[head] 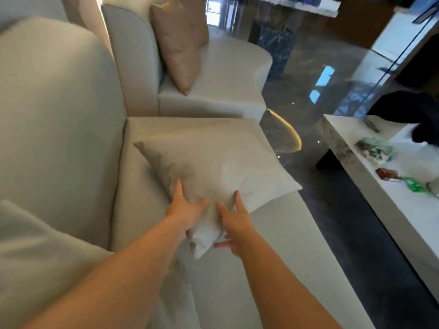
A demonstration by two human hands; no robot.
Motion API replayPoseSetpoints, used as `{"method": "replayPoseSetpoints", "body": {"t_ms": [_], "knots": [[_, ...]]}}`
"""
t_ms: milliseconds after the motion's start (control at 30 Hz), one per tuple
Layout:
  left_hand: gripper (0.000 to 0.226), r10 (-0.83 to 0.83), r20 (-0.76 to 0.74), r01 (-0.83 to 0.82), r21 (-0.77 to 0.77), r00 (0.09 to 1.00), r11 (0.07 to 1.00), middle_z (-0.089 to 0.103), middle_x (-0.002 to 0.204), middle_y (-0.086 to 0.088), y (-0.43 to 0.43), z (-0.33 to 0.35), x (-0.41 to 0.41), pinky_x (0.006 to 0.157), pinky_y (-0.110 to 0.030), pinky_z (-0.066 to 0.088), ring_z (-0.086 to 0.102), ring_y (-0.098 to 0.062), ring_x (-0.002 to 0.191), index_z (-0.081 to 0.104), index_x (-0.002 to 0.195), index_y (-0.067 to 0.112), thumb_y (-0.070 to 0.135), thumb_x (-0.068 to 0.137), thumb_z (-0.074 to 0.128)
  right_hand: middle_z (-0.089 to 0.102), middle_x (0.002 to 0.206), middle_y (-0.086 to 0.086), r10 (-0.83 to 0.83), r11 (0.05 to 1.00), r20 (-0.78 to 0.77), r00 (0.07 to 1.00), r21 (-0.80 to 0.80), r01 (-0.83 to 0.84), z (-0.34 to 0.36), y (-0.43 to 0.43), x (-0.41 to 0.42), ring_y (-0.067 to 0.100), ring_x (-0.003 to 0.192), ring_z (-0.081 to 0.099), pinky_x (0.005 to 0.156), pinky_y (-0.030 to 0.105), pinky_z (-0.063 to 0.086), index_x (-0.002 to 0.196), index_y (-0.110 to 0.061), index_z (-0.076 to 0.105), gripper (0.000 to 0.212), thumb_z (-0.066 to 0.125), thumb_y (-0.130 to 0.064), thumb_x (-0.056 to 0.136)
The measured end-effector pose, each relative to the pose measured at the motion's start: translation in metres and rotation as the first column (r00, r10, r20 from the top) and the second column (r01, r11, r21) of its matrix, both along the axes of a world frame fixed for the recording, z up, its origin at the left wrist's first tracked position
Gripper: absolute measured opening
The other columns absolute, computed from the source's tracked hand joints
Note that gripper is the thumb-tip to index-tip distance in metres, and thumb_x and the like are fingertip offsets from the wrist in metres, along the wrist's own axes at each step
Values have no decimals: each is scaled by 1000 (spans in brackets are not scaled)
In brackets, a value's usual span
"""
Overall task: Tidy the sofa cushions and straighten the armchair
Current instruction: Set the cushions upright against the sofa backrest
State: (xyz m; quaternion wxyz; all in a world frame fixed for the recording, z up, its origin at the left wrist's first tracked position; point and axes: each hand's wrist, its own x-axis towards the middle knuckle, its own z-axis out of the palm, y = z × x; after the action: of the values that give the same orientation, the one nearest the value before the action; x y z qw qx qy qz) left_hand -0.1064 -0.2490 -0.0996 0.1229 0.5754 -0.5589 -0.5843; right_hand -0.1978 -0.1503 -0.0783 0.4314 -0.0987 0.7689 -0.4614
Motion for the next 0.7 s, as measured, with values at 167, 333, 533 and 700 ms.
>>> {"method": "replayPoseSetpoints", "body": {"t_ms": [167, 333, 533, 700], "knots": [[93, 92, -5, -92, -57, 996, 994, 51, 142, -5, 0, 2, 7, 106, -43, 44, 50, -34, 125, 28, 144, 46, 23, 72, 82, 59, 123, 7, -182, 974, 85, 980, -120, 191, -17, 1, 13, 31, 94, 64, 78, 57, 59, 146, -52, 27, 74, 60, -13, 93], [72, 75, 116, -40, -279, 990, 959, 58, 131, -10, -20, 90, 1, 97, -30, 44, 56, -33, 116, 38, 142, 42, 16, 80, 65, 65, 112, 9, -226, 922, 387, 894, -210, 324, 38, -25, 8, 26, 83, 68, 55, 38, 60, 150, -30, 33, 79, 64, 6, 87], [40, 18, 598, 377, -528, 801, 761, 60, 121, -16, -58, 212, 49, 85, -42, 50, 56, -39, 112, 49, 127, 21, 8, 89, 47, 69, 108, 22, 4, 939, 738, 675, -234, 251, 124, -82, 83, 34, 90, 67, 58, 45, 62, 128, -6, 58, 43, 53, 14, 91], [37, -15, 721, 511, -477, 693, 715, 57, 123, -18, -69, 255, 124, 89, -45, 48, 53, -41, 113, 49, 125, 20, 16, 88, 53, 63, 110, 30, 14, 958, 841, 541, -166, 234, 161, -104, 152, 43, 118, 57, 79, 53, 59, 120, 6, 58, 34, 45, 17, 91]]}}
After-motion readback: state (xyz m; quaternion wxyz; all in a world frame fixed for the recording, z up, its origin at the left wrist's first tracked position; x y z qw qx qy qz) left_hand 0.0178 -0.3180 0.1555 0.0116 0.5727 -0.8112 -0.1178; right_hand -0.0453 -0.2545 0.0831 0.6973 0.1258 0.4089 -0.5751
